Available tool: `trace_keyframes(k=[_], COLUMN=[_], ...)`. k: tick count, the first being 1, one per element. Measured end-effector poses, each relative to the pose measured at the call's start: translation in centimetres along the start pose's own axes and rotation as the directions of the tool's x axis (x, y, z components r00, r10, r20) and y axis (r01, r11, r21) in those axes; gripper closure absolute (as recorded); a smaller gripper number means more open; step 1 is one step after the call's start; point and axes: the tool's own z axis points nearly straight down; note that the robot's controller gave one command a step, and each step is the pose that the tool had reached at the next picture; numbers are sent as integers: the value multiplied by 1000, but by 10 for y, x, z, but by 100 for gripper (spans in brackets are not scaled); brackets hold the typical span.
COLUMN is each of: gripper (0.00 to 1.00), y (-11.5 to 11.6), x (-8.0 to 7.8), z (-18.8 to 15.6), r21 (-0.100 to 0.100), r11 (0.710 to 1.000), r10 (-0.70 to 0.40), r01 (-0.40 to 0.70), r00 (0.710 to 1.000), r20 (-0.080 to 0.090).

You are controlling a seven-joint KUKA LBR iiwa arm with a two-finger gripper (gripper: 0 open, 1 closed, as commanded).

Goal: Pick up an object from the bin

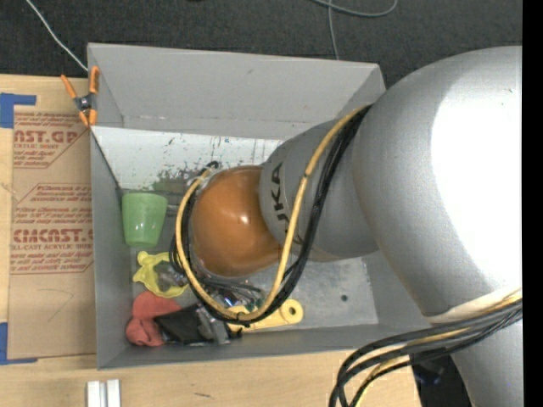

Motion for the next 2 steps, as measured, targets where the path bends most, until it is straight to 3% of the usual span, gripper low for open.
trace_keyframes(k=[1, 2], gripper=[100, 100], y=[-3, -3], x=[-4, -4], z=[0, 0], r21=[-11, -11], r11=[927, 927], r10=[-376, -376], r01=[376, 376], r00=[927, 927], r20=[-10, -10])
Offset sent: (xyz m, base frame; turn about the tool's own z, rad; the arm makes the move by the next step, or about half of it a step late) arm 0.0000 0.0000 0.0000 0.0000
